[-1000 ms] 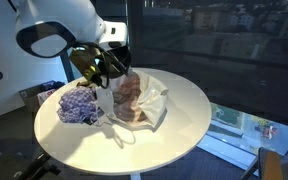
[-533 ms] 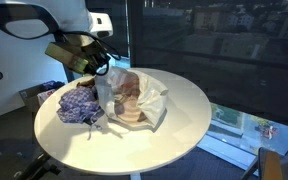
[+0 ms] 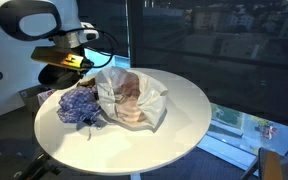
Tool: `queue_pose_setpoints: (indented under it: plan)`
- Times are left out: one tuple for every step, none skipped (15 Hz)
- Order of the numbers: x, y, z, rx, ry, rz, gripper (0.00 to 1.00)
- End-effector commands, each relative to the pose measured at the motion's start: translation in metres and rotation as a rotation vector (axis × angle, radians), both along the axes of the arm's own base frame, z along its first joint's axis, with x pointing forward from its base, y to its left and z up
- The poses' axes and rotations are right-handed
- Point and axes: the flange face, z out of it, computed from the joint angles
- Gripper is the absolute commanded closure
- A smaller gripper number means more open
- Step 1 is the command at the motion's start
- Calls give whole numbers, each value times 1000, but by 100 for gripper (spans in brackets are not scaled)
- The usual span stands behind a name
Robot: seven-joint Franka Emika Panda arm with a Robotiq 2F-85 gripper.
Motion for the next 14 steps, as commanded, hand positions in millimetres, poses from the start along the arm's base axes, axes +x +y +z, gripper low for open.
queue_pose_setpoints:
  plan:
    - [23,-4,4,-66,171,33,97]
    - [28,-4,4,-73,228,54,97]
    - [34,-2,0,-64,290,90,97]
    - [40,-2,-2,-53,349,120,97]
    - [47,-2,-4,-55,410,128,97]
    - [50,-2,-4,-52,456,145,97]
    - [57,2,-14,-57,512,155,97]
    - [65,6,-22,-48,554,179,97]
    - [72,8,-30,-50,586,186,97]
    - [78,10,-37,-55,618,194,97]
    - [84,12,-42,-66,639,191,96]
    - [92,12,-47,-93,643,167,96]
    - [99,12,-51,-121,635,146,96]
    - [105,12,-55,-142,634,126,96]
